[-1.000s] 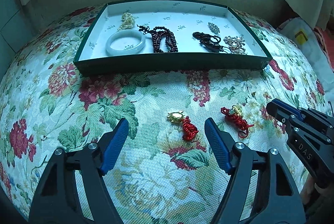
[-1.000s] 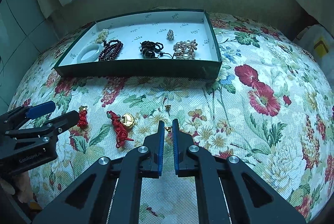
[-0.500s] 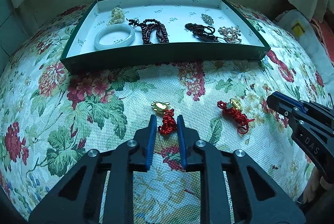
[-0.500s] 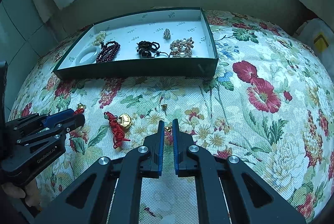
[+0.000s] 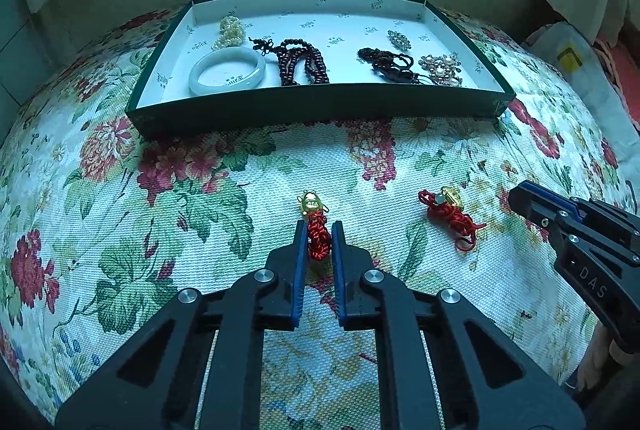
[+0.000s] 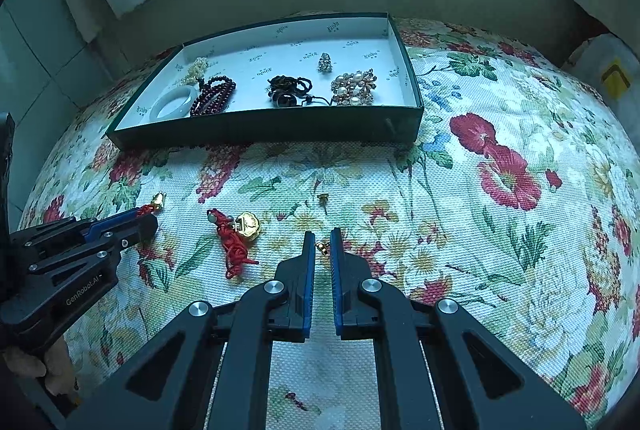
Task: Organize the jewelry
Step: 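Grasp the red knotted charm with the left tool while the right tool holds the stud, then carry the red charm and gold stud into the box with both tools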
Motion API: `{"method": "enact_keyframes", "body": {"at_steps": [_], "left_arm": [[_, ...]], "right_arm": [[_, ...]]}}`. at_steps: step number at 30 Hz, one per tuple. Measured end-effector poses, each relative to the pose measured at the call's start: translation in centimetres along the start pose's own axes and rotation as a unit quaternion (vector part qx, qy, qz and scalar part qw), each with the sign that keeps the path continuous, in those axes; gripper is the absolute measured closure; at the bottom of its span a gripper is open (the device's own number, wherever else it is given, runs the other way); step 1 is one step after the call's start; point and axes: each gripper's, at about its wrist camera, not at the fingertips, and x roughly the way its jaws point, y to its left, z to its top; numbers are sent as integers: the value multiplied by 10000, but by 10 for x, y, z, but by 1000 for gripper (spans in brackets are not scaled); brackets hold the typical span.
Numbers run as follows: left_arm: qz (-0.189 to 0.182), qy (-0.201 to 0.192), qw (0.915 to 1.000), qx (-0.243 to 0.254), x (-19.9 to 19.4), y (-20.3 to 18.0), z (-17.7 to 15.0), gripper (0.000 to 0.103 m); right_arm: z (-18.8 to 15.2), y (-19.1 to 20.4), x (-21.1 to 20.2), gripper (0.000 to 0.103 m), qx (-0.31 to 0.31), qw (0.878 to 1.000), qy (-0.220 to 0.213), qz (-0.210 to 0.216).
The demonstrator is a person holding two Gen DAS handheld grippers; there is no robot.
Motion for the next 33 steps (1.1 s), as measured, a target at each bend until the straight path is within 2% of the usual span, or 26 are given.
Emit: {"method": "enact_keyframes", "body": {"at_steps": [23, 33], "left_arm": [[0, -529, 9986, -94, -56, 5, 1, 92], [25, -775, 9970, -17, -74, 6, 19, 92]], "right_arm": [[3, 20, -43, 96, -100, 9989, -443, 137], [21, 28, -59, 96, -211, 9969, -735, 192]]}}
